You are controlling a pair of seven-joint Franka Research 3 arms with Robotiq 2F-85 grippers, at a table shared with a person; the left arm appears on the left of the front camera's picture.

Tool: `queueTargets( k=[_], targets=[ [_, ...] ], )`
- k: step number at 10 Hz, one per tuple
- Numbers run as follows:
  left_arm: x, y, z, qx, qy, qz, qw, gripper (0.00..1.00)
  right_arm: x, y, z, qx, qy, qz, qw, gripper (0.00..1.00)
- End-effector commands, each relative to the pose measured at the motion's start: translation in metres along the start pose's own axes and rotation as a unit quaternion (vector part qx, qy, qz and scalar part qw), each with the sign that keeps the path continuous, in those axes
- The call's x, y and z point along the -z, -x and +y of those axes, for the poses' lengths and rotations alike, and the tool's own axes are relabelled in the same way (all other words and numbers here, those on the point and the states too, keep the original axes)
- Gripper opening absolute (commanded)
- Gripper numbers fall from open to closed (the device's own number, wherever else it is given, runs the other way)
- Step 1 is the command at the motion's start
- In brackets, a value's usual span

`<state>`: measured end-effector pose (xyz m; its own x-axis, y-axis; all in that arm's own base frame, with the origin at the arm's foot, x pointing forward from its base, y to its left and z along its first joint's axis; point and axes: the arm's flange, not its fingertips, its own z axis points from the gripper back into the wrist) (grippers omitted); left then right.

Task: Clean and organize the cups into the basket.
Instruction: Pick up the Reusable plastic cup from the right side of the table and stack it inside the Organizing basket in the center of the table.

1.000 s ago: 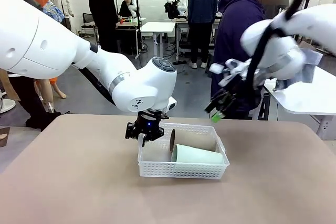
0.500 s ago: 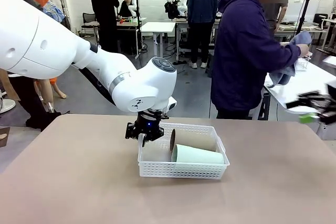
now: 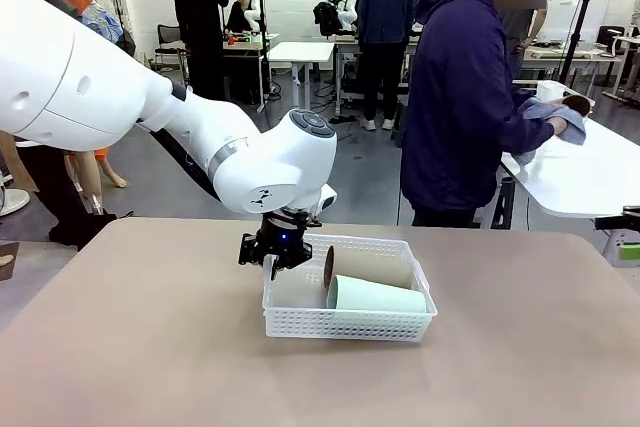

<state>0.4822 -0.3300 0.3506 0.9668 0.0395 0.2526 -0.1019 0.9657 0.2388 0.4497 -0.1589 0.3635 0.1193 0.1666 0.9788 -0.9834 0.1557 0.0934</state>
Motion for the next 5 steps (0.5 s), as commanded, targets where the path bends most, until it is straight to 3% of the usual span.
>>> queueTargets(
  k=[1, 5],
  targets=[
    [0.0008, 0.0010, 0.0008, -0.001, -0.001, 0.001, 1.000, 0.00, -0.0035, -0.0089, 0.0113, -0.008, 0.005, 0.016, 1.000, 1.00],
    [0.0008, 0.0010, 0.0008, -0.001, -0.001, 0.001, 1.000, 0.00, -0.0035, -0.0089, 0.0113, -0.008, 0.005, 0.016, 1.000, 1.00]
  ],
)
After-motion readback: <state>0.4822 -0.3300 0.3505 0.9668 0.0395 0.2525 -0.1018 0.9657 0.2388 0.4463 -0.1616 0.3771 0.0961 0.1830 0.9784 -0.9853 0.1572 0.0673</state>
